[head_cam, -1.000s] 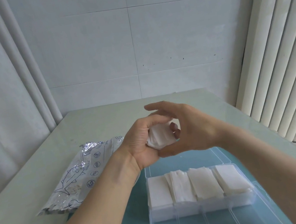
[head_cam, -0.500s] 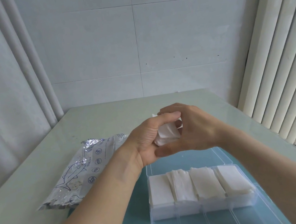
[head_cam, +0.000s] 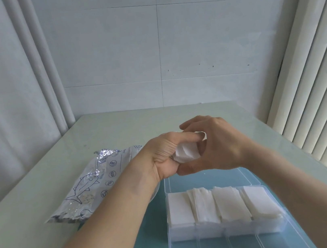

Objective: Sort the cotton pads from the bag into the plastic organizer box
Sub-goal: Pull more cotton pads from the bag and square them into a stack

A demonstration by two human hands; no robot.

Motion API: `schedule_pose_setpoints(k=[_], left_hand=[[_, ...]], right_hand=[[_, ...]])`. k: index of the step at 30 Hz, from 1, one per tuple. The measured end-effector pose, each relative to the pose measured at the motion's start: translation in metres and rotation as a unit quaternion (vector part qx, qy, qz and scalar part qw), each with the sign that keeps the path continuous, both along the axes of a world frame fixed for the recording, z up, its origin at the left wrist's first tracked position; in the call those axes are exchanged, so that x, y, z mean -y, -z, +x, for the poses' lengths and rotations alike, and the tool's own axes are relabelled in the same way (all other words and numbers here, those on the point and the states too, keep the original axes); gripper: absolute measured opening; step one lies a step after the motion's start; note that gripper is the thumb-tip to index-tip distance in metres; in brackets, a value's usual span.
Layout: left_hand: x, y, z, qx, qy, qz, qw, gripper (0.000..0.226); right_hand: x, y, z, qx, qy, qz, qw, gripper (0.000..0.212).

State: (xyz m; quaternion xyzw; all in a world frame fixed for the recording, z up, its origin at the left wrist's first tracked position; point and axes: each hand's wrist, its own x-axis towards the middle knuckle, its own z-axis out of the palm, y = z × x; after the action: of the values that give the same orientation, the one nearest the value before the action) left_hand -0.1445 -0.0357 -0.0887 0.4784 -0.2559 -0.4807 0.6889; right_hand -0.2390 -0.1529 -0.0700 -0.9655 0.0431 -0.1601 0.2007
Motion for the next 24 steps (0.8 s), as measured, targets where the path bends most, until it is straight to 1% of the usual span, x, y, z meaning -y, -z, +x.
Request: schedule_pose_setpoints(k=[4,7,9,11,13,15,16,18,19,20,21,22,24], left_hand=[[0.002,0.002,-0.003,0.05,-0.012,0.017,0.999,0.008],[0.003,0.004,-0.007,0.027,-0.003,0.005,1.0,0.018],[0.002,0.006,-0.005,0.017,0.004,0.016,1.0,0.022],[0.002,0.006,-0.005,0.02,0.02,0.041,0.999,0.017],[0.003,0.007,-0.005,0.025,0.012,0.072,0.997,0.01],[0.004,0.01,-0.005,0.029,-0.011,0.101,0.994,0.01],[0.004,0.01,-0.006,0.03,-0.019,0.105,0.994,0.003],[0.005,0.012,-0.004,0.021,-0.029,0.096,0.995,0.021],[0.006,0.012,-0.003,0.018,-0.027,0.083,0.996,0.022],[0.005,0.012,-0.002,0.024,-0.027,0.071,0.997,0.016],[0.005,0.011,-0.003,0.037,-0.021,0.062,0.997,0.011],[0.004,0.011,-0.003,0.057,-0.017,0.063,0.996,0.011],[-0.001,0.008,-0.004,0.103,0.0,0.068,0.992,0.012]], right_hand=[[-0.003,-0.002,-0.002,-0.01,0.001,0.014,1.0,0.089],[-0.003,-0.001,-0.003,-0.006,-0.004,0.02,1.0,0.091],[-0.002,-0.001,-0.003,-0.004,0.001,0.023,1.0,0.086],[-0.002,-0.002,-0.002,-0.013,0.01,0.007,1.0,0.082],[-0.003,-0.001,-0.002,-0.044,0.016,-0.023,0.999,0.072],[-0.004,0.001,-0.002,-0.082,0.015,-0.045,0.995,0.061],[-0.004,0.002,-0.002,-0.089,0.014,-0.051,0.995,0.059],[-0.004,0.001,-0.003,-0.085,0.015,-0.05,0.995,0.06],[-0.003,0.0,-0.004,-0.083,0.012,-0.048,0.995,0.062],[-0.002,-0.002,-0.005,-0.089,0.008,-0.046,0.995,0.063],[0.0,-0.006,-0.007,-0.102,0.002,-0.036,0.994,0.062],[0.003,-0.01,-0.009,-0.121,-0.012,-0.009,0.993,0.058],[0.014,-0.016,-0.014,-0.159,-0.072,0.09,0.981,0.038]])
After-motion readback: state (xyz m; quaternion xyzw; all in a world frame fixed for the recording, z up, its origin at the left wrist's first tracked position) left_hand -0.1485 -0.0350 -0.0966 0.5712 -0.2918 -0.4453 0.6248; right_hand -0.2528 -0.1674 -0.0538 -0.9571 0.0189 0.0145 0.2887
